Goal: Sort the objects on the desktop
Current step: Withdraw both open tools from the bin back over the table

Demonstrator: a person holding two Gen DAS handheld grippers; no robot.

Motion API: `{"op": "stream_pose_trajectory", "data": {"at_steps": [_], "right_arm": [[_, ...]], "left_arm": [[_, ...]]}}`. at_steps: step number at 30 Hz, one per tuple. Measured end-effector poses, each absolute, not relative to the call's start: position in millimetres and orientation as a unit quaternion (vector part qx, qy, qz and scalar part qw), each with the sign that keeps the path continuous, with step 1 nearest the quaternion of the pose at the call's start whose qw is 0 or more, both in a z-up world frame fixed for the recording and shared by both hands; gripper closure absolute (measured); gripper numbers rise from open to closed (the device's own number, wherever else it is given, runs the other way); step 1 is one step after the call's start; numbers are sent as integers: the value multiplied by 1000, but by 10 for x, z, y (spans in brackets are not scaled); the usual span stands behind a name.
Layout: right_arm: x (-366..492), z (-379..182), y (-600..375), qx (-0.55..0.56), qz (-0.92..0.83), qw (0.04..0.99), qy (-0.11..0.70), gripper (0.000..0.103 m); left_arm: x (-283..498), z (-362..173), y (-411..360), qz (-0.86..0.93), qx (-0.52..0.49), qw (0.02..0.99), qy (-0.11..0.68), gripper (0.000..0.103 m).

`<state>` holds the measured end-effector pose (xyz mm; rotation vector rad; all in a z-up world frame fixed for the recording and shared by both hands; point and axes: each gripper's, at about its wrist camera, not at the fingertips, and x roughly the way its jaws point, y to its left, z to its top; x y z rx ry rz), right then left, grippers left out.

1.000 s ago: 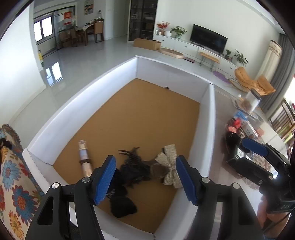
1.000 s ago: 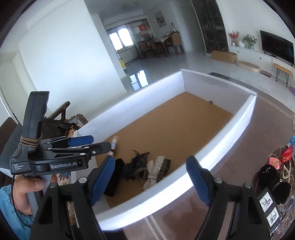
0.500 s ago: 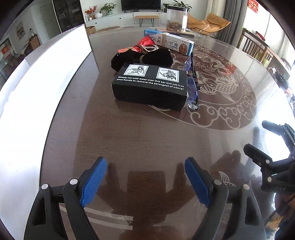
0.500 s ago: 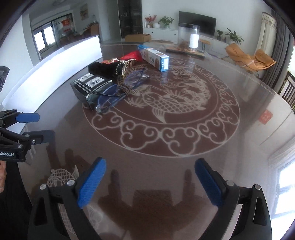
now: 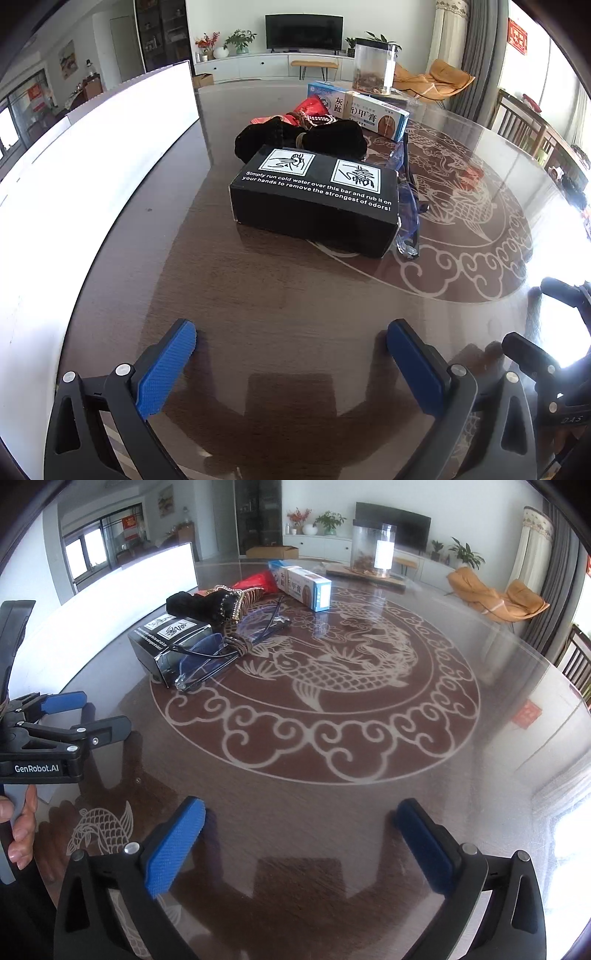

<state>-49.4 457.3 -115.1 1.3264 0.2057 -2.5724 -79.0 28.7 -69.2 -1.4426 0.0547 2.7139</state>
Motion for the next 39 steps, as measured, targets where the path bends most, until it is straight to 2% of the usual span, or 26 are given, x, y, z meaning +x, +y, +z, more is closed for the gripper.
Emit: {"op": "stream_pose_trajectory", "data": {"at_steps": [26,39], "right_arm": [[-497,-1158,4565,454,-880,119,70,0],[-507,-1162,4555,454,-880,118,69,0]], "left_arm": [[-847,-722,313,884,-466,31,17,0],[-854,-724,17,883,-467,-43,-22,0]]}}
